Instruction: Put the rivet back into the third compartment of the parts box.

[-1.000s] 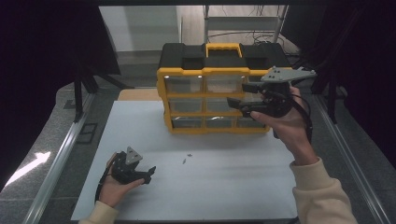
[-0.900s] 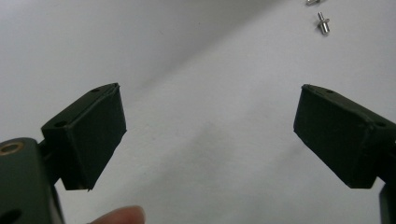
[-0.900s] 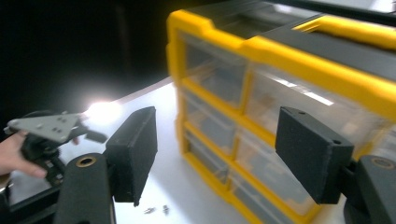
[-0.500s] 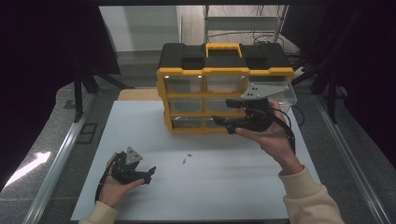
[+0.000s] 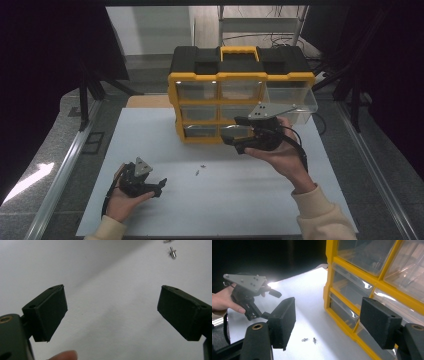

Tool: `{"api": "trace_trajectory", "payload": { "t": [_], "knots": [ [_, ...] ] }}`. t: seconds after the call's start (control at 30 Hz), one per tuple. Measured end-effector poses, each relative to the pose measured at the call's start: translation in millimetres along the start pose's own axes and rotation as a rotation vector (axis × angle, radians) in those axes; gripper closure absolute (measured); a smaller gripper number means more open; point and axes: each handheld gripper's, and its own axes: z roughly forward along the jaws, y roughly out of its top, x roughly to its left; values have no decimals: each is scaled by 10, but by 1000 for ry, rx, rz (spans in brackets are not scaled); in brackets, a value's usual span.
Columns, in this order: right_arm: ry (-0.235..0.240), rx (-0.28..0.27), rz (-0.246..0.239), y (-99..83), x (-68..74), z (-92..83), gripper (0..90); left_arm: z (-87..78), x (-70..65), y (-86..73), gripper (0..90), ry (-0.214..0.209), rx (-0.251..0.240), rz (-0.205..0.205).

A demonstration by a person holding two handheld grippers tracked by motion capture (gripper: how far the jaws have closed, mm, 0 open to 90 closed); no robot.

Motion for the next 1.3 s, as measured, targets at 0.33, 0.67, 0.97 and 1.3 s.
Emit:
{"api": "trace_trajectory", "payload": {
  "t": [0.33,0.67,0.97,1.3],
  "knots": [
    [9,23,12,-136,-6,118,287,-1,3,-3,98,2,1,1],
    [10,50,31,-328,-47,286,286,2,-7,0,98,4,-4,2],
    [28,94,56,-535,-91,520,279,-2,-3,-1,98,5,-5,-1],
    [52,151,74,-727,-78,824,270,-8,-7,-1,98,4,-5,-1]
  ]
}}
